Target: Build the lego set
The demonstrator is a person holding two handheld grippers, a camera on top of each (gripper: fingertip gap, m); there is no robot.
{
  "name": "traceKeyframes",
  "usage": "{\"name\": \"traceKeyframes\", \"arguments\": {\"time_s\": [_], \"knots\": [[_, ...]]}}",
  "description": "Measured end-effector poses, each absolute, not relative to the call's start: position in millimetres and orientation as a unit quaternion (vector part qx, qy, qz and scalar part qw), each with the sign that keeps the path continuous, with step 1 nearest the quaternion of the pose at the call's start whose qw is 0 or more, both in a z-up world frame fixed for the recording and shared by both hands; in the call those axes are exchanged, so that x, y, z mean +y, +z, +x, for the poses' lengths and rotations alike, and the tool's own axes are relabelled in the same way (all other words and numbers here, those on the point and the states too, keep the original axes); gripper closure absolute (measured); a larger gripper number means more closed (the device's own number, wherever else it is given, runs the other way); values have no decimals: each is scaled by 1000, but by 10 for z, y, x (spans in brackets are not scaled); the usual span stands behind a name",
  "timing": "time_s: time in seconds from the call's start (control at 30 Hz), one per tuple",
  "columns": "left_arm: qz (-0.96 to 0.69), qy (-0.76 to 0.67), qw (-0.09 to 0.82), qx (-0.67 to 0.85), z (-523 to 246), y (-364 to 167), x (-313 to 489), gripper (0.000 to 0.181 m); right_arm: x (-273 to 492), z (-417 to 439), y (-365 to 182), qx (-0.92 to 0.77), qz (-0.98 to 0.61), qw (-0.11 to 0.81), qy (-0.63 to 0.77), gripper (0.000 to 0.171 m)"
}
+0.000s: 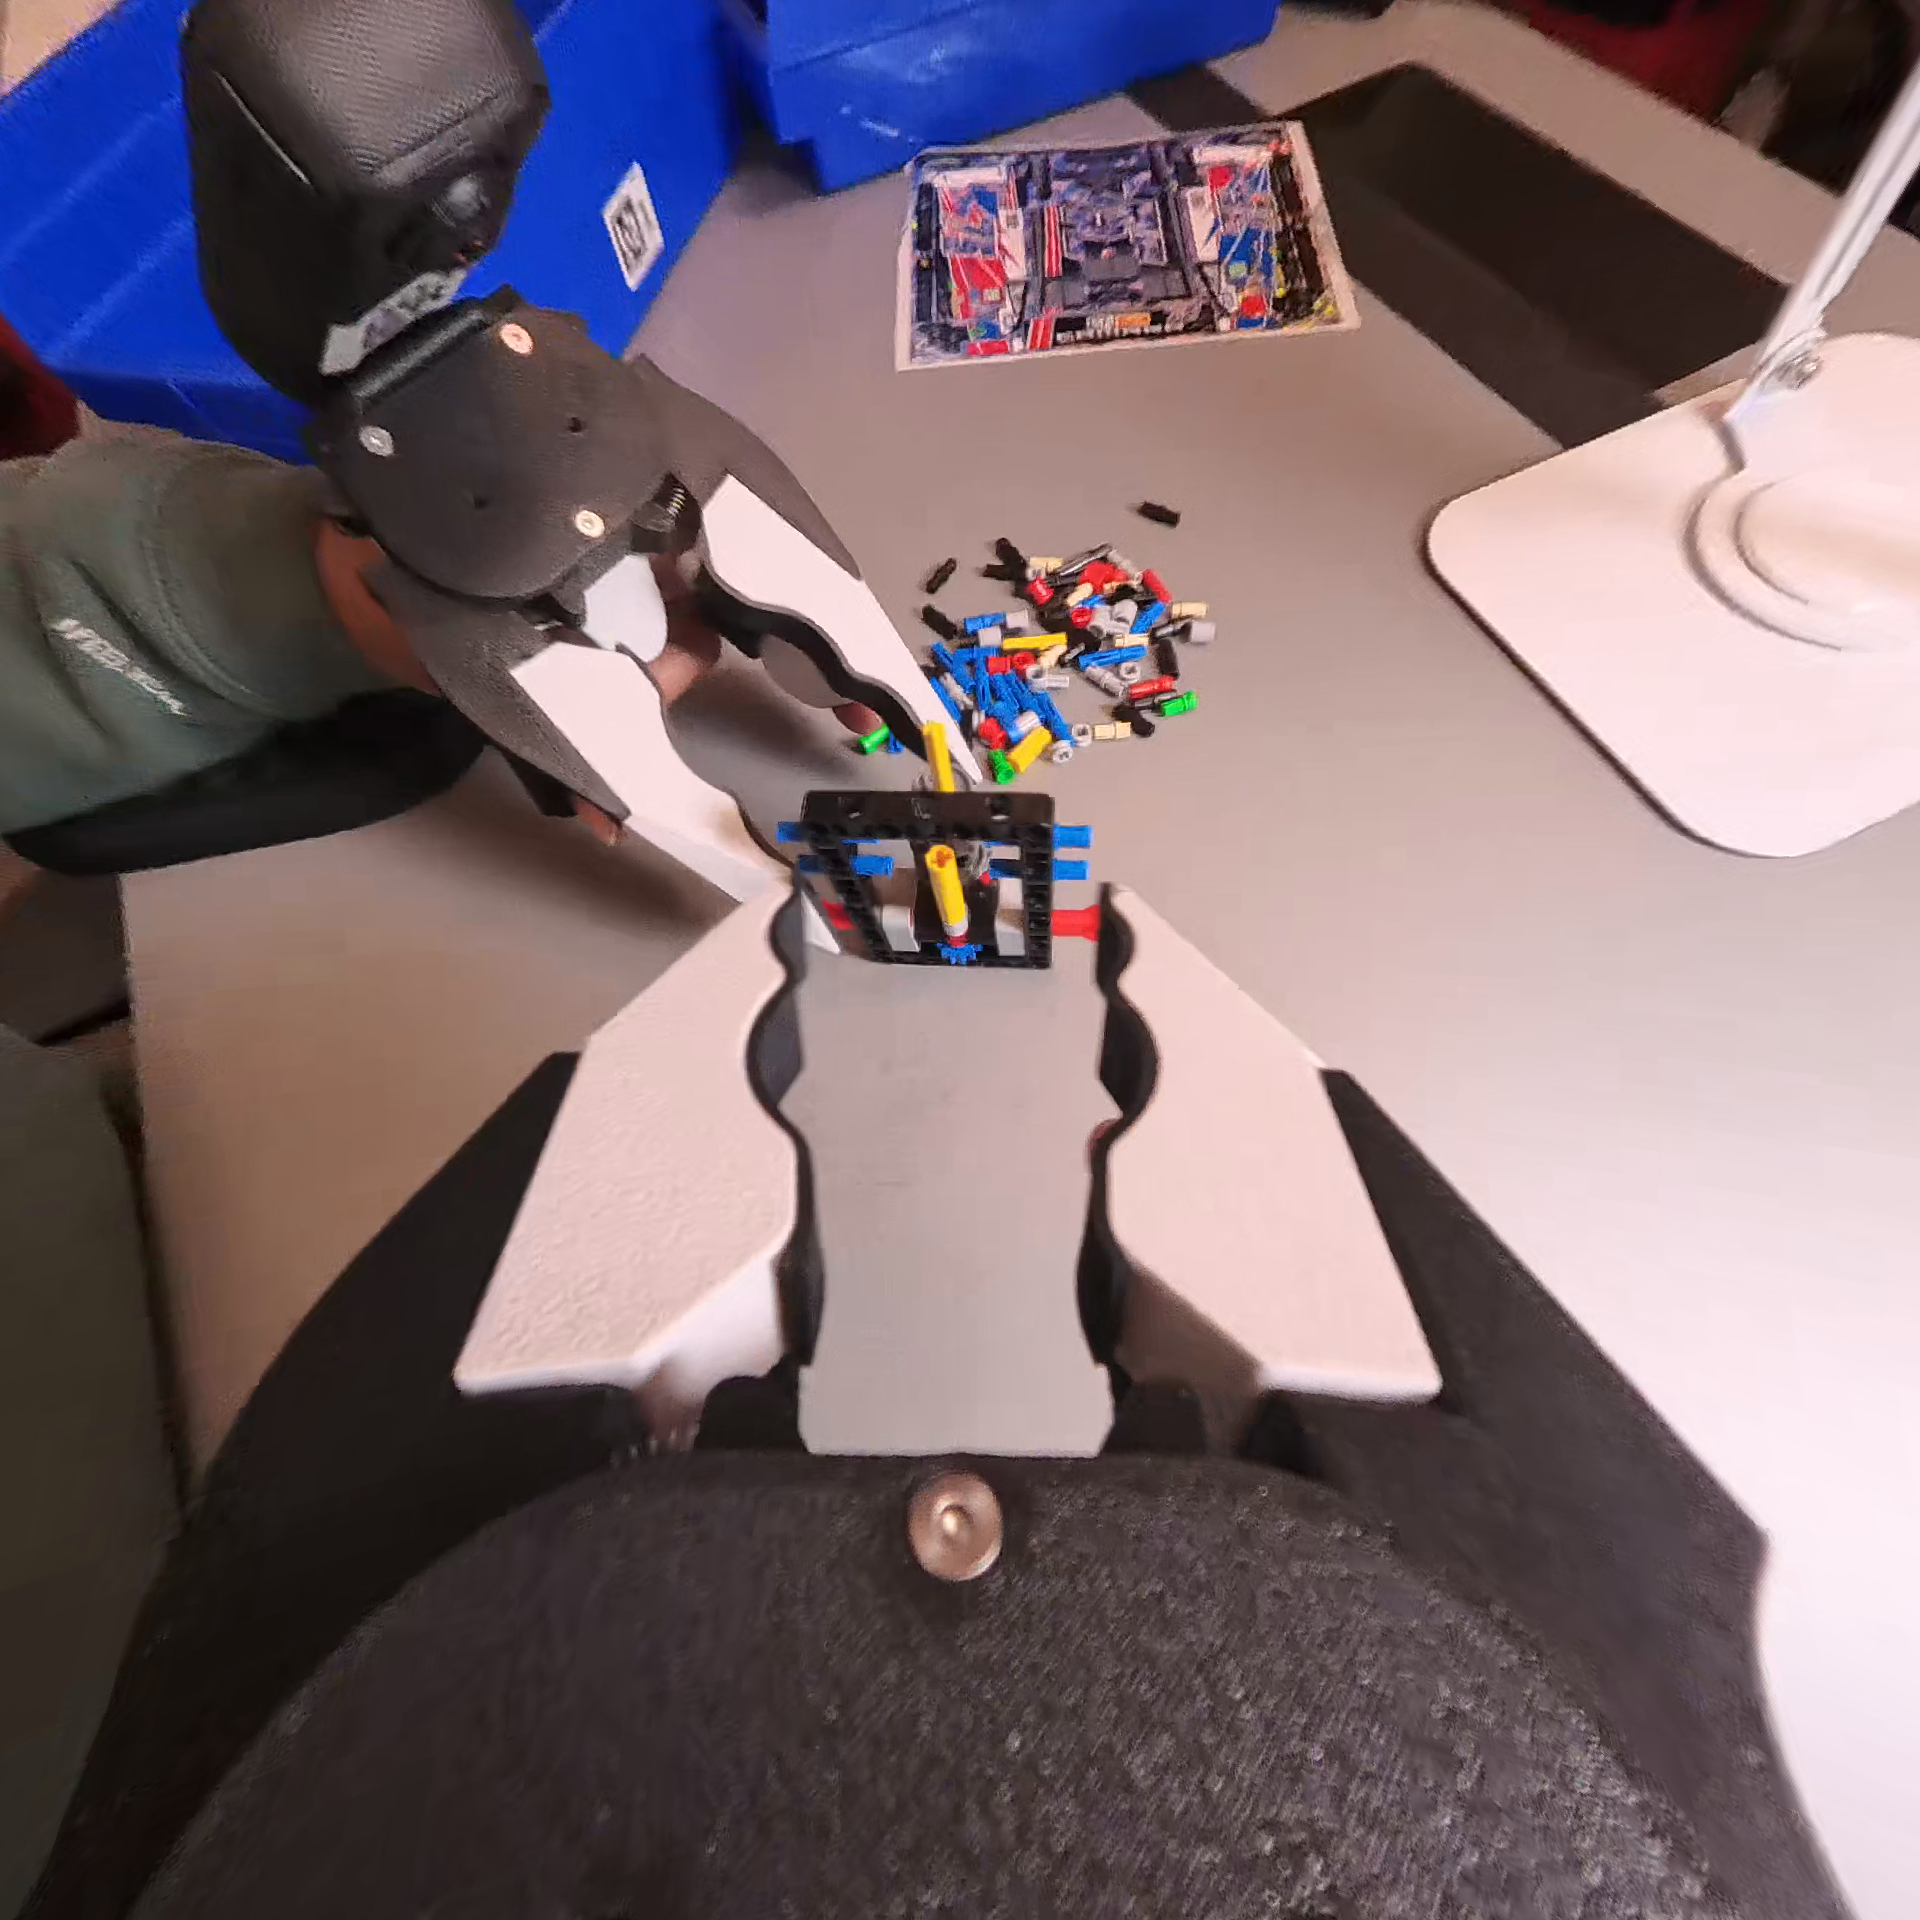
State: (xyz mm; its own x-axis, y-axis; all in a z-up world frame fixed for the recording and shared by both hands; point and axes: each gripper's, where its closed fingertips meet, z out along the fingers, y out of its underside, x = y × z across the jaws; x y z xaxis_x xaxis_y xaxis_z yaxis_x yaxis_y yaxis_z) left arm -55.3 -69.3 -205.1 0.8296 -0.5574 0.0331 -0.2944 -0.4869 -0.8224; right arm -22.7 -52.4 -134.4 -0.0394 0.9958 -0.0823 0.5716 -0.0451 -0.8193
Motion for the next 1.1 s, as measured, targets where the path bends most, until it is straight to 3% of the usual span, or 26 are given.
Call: {"name": "traceKeyframes", "arguments": {"time_s": [0.13, 0.23, 0.53, 0.7, 0.9, 1.0, 1.1], "knots": [[-845, -151, 441, 263, -453, -2048, -713, 121, -671, -376, -1478, -647, -627, 294, 320, 73], [-841, -150, 439, 277, -409, -2043, -744, 121, -688, -472, -1601, -680, -616, 290, 273, 64], [-821, -149, 443, 328, -395, -1967, -854, 112, -811, -557, -1695, -778, -502, 208, 315, 94], [-806, -175, 447, 346, -435, -1915, -929, 92, -814, -364, -1674, -788, -428, 227, 380, 95], [-807, -174, 402, 396, -223, -2193, -930, 83, -777, -72, -1818, -748, -426, 252, 443, 95], [-812, -172, 373, 414, -136, -2318, -881, 85, -724, 58, -1982, -757, -436, 241, 422, 95], [-808, -186, 371, 419, -81, -2309, -846, 104, -628, 140, -2094, -770, -448, 239, 385, 95]]}}
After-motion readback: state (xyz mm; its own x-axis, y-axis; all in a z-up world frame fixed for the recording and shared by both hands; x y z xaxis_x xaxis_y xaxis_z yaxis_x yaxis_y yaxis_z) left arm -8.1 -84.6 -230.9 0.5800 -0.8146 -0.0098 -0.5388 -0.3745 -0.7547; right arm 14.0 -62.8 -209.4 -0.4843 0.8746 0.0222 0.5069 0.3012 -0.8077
